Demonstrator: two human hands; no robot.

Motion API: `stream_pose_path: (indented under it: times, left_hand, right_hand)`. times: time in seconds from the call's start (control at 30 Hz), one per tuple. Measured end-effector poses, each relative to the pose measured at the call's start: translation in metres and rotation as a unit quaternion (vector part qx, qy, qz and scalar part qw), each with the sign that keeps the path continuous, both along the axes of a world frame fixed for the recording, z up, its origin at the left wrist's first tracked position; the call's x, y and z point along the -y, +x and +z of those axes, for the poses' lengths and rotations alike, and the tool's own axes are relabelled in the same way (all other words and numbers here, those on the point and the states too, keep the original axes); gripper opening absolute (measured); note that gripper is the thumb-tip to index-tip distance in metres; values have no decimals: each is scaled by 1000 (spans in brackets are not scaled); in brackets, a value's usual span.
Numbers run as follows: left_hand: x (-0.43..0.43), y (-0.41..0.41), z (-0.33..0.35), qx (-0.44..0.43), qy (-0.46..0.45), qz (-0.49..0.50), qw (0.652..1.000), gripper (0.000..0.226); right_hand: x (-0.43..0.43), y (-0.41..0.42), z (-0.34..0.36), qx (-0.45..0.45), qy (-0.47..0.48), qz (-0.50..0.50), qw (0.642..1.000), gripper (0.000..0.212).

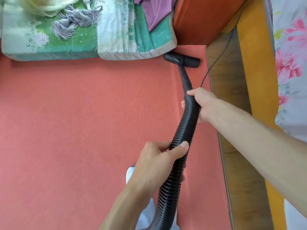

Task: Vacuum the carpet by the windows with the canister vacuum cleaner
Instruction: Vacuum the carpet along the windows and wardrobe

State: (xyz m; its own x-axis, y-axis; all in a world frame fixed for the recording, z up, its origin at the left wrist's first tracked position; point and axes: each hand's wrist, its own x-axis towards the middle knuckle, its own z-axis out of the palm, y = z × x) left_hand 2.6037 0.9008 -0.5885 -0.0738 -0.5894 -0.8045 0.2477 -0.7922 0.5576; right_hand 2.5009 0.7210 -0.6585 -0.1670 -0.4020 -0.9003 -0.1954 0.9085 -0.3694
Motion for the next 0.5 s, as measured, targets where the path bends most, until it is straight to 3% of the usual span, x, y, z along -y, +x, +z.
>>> stream_pose_path:
  times: [0.2, 0.33, 0.5]
  left_hand:
    - [0, 4, 17, -1, -31, -72, 997, 43]
    - [23, -6, 9, -4, -45, -36, 998, 39]
    - [53, -31, -16, 7, -49, 20, 999, 32]
  right_hand:
    - [-6, -35, 38, 30, 8, -60, 998, 10]
    - [21, -31, 32, 44, -12, -71, 996, 14]
    - [62, -23, 11, -3, -56, -33, 998, 11]
